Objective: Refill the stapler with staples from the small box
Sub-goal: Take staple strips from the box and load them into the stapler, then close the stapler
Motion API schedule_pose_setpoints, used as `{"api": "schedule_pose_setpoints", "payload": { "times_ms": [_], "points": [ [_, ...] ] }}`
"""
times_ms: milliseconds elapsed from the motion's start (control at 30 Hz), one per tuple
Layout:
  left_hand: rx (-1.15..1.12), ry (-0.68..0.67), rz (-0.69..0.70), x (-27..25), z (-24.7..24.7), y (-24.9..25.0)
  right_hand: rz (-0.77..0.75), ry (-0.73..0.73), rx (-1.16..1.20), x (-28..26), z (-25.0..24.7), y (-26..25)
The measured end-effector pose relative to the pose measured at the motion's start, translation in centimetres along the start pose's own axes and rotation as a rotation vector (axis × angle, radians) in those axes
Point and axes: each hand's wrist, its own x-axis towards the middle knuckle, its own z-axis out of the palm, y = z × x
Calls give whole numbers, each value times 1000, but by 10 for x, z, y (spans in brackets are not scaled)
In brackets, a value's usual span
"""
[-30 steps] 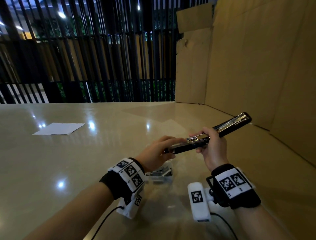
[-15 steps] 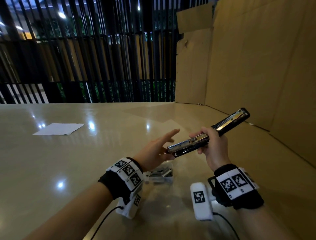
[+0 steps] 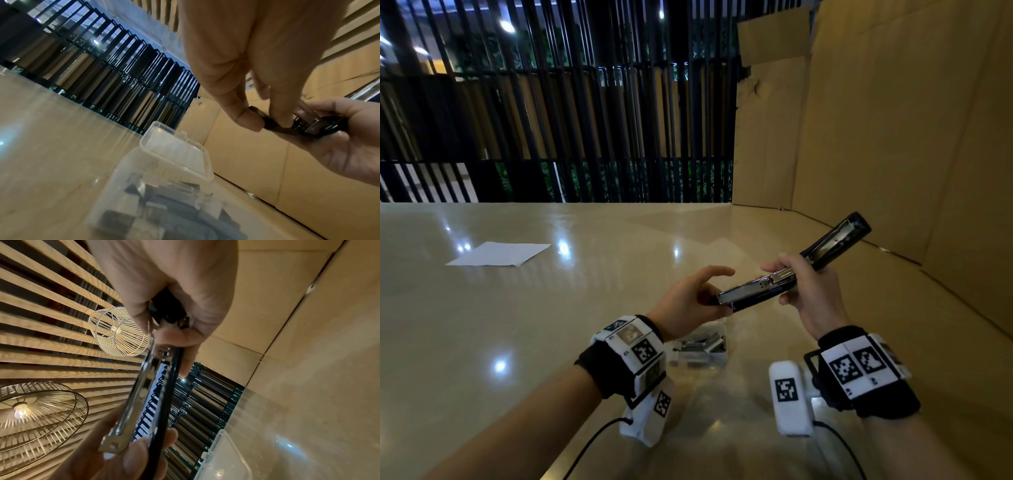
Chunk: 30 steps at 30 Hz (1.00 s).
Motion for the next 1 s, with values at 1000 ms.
{"api": "schedule_pose_setpoints", "payload": {
  "times_ms": [1000],
  "points": [
    [341,56,267,-8,-7,8,90,-13,225,3,-2,2]
  ]
}}
